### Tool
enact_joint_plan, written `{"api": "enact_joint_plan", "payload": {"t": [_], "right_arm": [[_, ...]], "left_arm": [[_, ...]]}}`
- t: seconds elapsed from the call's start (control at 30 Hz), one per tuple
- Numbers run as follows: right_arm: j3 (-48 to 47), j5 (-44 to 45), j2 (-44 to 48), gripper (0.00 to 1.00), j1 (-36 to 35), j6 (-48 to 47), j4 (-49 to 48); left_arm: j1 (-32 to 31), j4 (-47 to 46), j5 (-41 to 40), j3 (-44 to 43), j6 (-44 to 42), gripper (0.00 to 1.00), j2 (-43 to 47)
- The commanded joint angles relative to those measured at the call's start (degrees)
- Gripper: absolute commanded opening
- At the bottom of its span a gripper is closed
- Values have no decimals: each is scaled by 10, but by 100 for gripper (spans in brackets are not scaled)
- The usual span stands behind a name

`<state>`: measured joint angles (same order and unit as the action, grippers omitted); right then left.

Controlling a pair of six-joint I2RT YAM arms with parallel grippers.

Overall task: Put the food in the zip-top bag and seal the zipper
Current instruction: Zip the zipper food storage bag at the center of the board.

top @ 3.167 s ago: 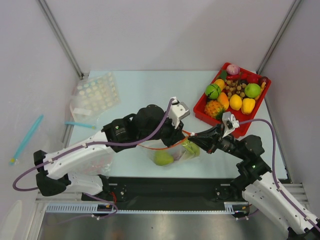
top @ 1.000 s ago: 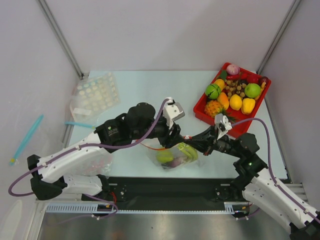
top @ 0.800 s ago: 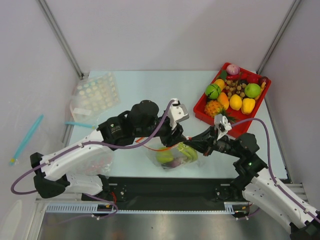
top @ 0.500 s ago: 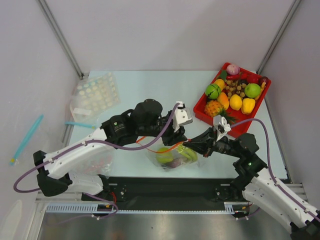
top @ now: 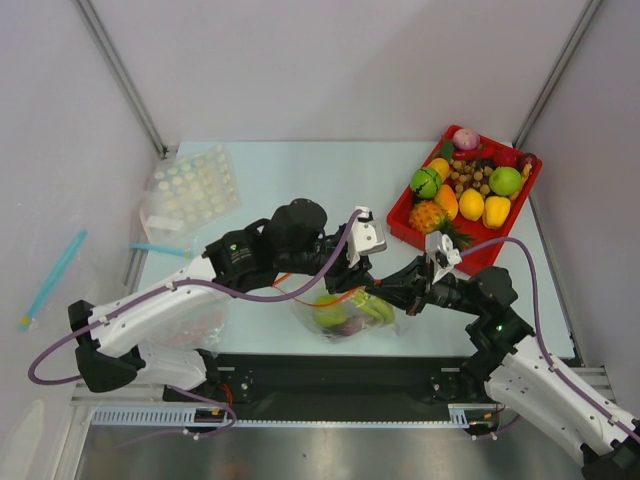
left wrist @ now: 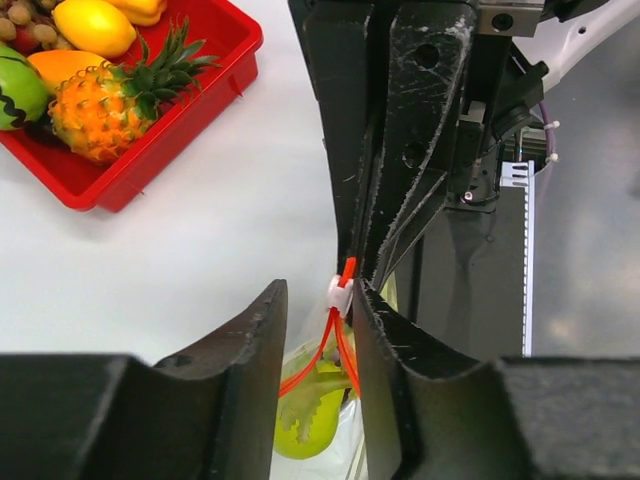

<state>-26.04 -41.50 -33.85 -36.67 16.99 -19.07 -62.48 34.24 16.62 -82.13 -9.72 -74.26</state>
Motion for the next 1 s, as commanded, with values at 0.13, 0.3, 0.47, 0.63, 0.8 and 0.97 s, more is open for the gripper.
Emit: {"api": "enact_joint_plan", "payload": {"t": [0.13,0.3,0.47,0.63,0.8,0.97], "right_arm": [[-15,1,12,0,-3,-10,-15],[-14,5,17,0,-3,-9,-15],[-15,16,14,0,-3,-10,-10],[-12,37,24,0,-2,-13,-2],[-8,66,53,0,3,-18,15],[0,89,72,0,24,-3,17]], "left_arm": [[2,0,32,23,-12,30,-4],[2,-1,42,28,-13,0,-12],[1,-3,36,34,-17,0,-2],[1,6,15,44,-23,0,7],[2,14,-10,50,-23,0,4],[4,12,-14,54,-21,0,8]]}}
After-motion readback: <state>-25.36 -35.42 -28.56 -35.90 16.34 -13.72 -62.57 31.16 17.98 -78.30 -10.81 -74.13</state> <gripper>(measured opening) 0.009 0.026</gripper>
